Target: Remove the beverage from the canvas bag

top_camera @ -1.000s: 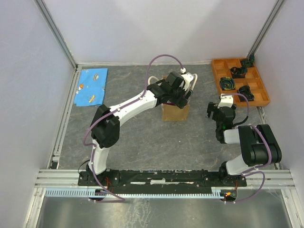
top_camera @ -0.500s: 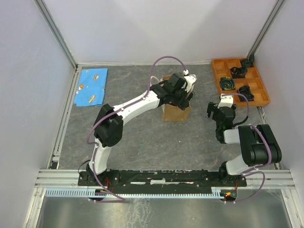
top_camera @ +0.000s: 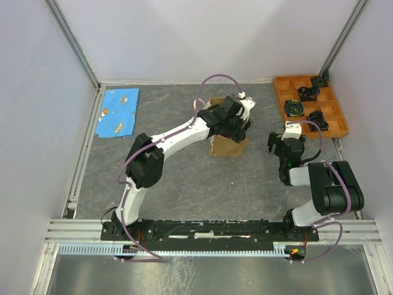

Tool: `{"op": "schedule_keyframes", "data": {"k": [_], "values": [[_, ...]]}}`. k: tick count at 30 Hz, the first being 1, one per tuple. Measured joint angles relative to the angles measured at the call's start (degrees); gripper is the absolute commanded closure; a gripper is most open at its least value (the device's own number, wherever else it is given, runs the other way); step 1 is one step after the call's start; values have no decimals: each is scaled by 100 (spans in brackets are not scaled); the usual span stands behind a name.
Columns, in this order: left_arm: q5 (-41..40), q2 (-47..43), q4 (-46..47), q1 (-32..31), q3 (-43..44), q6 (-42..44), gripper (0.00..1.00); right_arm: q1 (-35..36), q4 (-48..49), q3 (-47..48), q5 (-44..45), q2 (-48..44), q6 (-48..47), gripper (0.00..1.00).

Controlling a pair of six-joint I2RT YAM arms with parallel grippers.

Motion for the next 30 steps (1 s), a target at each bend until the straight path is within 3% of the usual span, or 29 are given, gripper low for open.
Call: {"op": "schedule_keyframes", "data": {"k": [15, 25, 30], "values": [[48, 50, -63, 138, 44, 2, 29, 0, 0, 0, 0, 0, 0, 1], [179, 203, -341, 168, 278, 76, 15, 0, 0, -2, 0, 0, 0, 1], [212, 302, -490, 203, 431, 125, 17, 0, 0, 0, 0, 0, 0, 1]]}}
